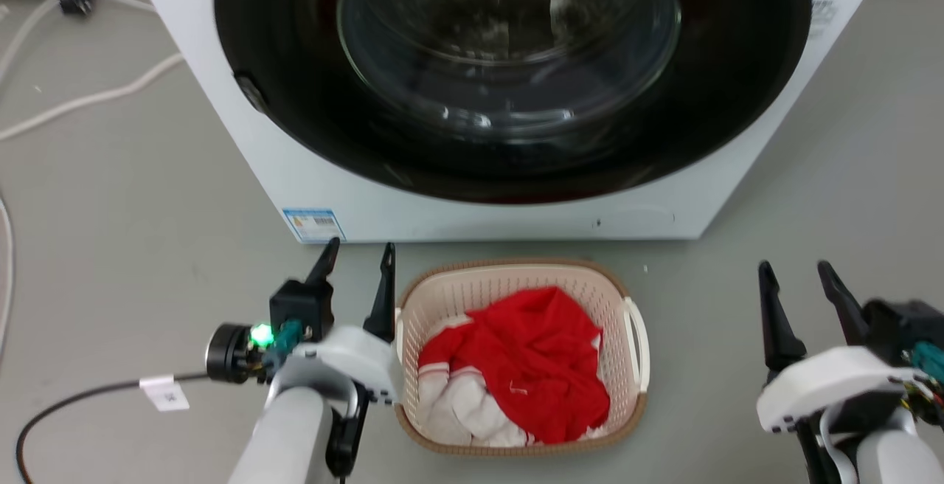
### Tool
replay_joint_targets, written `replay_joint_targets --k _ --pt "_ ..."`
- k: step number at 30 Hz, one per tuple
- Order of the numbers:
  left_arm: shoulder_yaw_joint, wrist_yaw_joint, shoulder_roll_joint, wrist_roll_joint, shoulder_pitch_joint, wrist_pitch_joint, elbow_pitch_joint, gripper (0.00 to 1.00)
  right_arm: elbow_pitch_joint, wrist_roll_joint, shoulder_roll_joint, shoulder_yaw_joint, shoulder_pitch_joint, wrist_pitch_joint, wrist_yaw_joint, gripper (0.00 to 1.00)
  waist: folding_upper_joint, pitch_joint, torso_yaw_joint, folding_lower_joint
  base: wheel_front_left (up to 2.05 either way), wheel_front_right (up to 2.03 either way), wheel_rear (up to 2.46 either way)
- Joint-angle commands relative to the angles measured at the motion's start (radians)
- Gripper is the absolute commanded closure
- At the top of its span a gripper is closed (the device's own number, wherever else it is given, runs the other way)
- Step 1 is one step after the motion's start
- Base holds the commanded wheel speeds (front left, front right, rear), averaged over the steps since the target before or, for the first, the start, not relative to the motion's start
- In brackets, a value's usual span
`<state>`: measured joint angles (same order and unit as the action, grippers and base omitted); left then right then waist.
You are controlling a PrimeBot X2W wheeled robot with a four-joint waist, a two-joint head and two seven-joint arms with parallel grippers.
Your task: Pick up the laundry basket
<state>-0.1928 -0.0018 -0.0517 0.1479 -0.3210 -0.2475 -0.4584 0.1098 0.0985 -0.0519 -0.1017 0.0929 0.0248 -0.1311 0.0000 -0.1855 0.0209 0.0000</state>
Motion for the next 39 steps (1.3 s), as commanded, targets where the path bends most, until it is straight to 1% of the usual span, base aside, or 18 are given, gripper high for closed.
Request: replay_joint_targets --k 1,5,10,17,18,19,21,26,27,29,39 --pt "0.0 -0.003 0.002 0.006 -0.033 0.002 -0.017 0.0 0.013 0.007 0.003 0.009 0.031 -0.003 0.001 0.0 0.0 -0.064 0.013 0.0 0.0 0.0 0.0" --pt "0.001 -0.018 -0.001 0.021 -0.113 0.026 -0.107 0.0 0.093 0.012 0.002 0.037 0.094 -0.015 0.001 0.0 0.0 -0.136 0.021 0.0 0.0 0.0 0.0" --pt "0.005 -0.04 -0.014 0.039 -0.205 0.059 -0.222 0.0 0.206 0.041 -0.018 0.086 0.182 -0.034 0.001 0.0 0.0 -0.218 0.032 0.0 0.0 0.0 0.0" --pt "-0.005 -0.065 -0.038 0.05 -0.3 0.112 -0.382 0.0 0.398 0.099 -0.044 0.192 0.307 -0.049 0.001 0.0 0.0 -0.307 0.053 0.0 0.0 0.0 0.0" --pt "-0.005 -0.065 -0.038 0.05 -0.3 0.112 -0.382 0.0 0.398 0.099 -0.044 0.192 0.307 -0.049 0.001 0.0 0.0 -0.307 0.053 0.0 0.0 0.0 0.0" --pt "-0.007 -0.073 -0.048 0.053 -0.323 0.125 -0.422 0.0 0.451 0.118 -0.05 0.224 0.346 -0.042 0.001 0.0 0.0 -0.331 0.06 0.0 0.0 0.0 0.0" --pt "-0.007 -0.08 -0.054 0.063 -0.343 0.137 -0.46 0.0 0.505 0.134 -0.054 0.252 0.383 -0.033 0.001 0.0 0.0 -0.352 0.065 0.0 0.0 0.0 0.0" --pt "-0.007 -0.093 -0.062 0.077 -0.386 0.152 -0.54 0.0 0.635 0.171 -0.053 0.32 0.471 -0.01 0.001 0.0 0.0 -0.401 0.075 0.0 0.0 0.0 0.0" --pt "-0.007 -0.093 -0.062 0.077 -0.386 0.152 -0.54 0.0 0.635 0.171 -0.053 0.32 0.471 -0.01 0.001 0.0 0.0 -0.401 0.075 0.0 0.0 0.0 0.0" --pt "-0.007 -0.1 -0.068 0.087 -0.406 0.165 -0.569 0.0 0.685 0.189 -0.051 0.346 0.503 -0.006 0.001 0.0 0.0 -0.419 0.078 0.0 0.0 0.0 0.0" --pt "-0.007 -0.121 -0.106 0.135 -0.511 0.272 -0.691 0.0 0.902 0.27 -0.033 0.464 0.661 0.015 0.001 0.0 0.0 -0.493 0.095 0.0 0.0 0.0 0.0"
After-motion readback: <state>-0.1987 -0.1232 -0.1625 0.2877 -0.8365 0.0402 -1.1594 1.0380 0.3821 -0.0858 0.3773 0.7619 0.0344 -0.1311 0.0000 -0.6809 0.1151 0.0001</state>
